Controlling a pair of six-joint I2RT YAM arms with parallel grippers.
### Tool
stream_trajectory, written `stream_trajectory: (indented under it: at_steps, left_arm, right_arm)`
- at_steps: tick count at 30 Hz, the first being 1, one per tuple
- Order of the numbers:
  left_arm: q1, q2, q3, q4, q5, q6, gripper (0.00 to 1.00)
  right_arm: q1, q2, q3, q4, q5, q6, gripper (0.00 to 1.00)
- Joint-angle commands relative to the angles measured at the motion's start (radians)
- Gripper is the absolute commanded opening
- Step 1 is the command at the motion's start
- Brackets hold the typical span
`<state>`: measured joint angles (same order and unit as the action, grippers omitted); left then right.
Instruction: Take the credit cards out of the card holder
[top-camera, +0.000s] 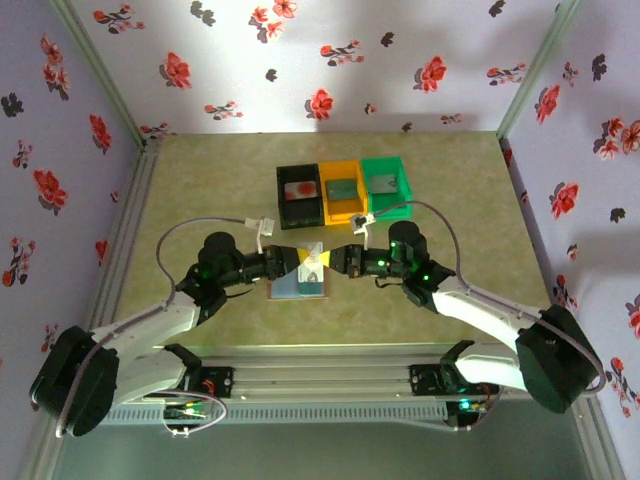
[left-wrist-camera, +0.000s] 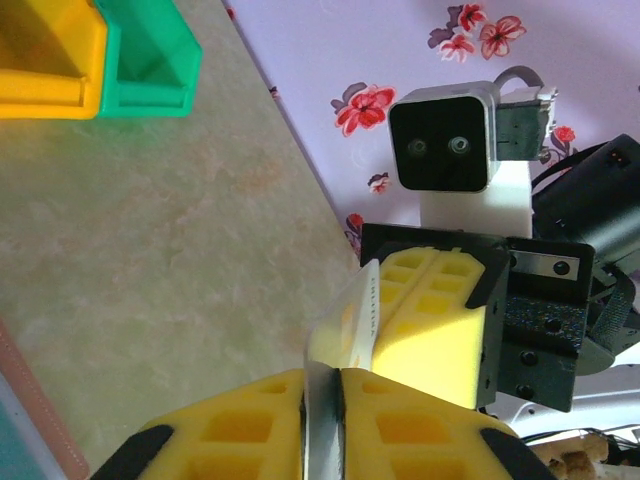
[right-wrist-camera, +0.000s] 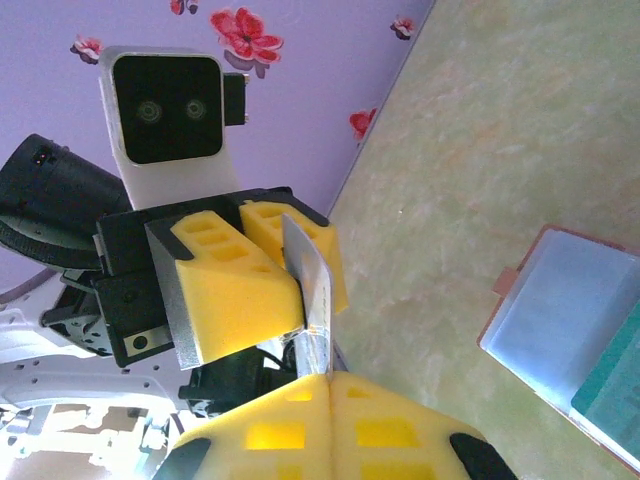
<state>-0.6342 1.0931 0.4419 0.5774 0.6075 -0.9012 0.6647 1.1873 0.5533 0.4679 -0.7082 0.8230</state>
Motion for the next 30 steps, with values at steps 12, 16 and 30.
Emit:
stream_trajectory:
  at_steps: [12,16,30]
  left_arm:
    - [-0.005,0.002,-0.008,0.088,0.028,-0.016,0.00]
    - [-0.004,0.001,-0.008,0.085,0.019,-0.019,0.00]
    - [-0.004,-0.029,-0.014,0.136,-0.200,-0.083,0.00]
  right_arm:
    - [-0.005,-0.004,-0.020,0.004,0.013,-0.001,0.02]
    - [-0.007,-0.020,-0.016,-0.036,0.040,-0.023,0.16]
    - [-0.026,-0.221,-0.134,0.028,0.320,-0.007,0.73]
